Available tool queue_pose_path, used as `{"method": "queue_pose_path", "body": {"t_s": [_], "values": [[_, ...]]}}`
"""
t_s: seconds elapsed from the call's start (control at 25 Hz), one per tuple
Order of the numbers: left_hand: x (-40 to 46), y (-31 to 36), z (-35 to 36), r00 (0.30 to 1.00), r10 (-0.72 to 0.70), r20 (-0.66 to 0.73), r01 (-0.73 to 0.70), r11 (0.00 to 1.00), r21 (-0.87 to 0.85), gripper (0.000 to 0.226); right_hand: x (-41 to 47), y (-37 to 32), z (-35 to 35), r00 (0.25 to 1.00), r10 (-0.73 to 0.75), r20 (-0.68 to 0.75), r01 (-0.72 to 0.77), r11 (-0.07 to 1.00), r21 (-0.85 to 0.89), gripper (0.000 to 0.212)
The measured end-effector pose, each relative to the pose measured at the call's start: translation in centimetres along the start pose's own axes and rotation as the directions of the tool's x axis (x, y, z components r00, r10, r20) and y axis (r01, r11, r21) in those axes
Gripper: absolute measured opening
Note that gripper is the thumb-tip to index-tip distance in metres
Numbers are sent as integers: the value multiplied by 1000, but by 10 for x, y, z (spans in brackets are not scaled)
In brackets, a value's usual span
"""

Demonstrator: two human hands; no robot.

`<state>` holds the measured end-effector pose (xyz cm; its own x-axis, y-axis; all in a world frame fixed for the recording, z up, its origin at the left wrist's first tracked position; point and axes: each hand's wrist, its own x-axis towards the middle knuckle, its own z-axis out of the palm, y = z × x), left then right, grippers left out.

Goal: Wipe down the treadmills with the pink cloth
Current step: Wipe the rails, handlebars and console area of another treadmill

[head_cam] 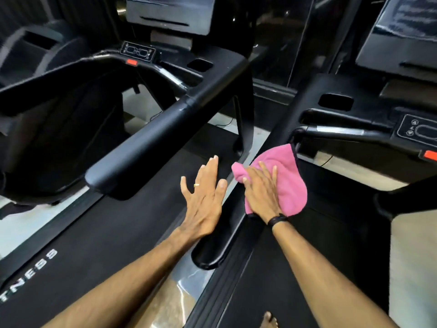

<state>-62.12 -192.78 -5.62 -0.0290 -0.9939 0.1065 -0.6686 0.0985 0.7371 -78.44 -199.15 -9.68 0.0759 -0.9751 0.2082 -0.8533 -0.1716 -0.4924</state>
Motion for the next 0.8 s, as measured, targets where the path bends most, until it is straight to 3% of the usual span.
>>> {"method": "queue_pose_path", "body": {"t_s": [0.4,0.68,0.8], "values": [[-86,-23,-31,999,-41,18,43,995,-88,67,-122,-68,20,993,-122,-7,122,991,60,39],[-114,-31,-42,998,-58,10,59,992,-114,79,-191,-114,36,978,-155,-141,178,969,169,31],[-114,-21,-53,999,-20,-42,14,992,-129,84,-193,-113,13,975,-99,-198,138,970,198,33]]}}
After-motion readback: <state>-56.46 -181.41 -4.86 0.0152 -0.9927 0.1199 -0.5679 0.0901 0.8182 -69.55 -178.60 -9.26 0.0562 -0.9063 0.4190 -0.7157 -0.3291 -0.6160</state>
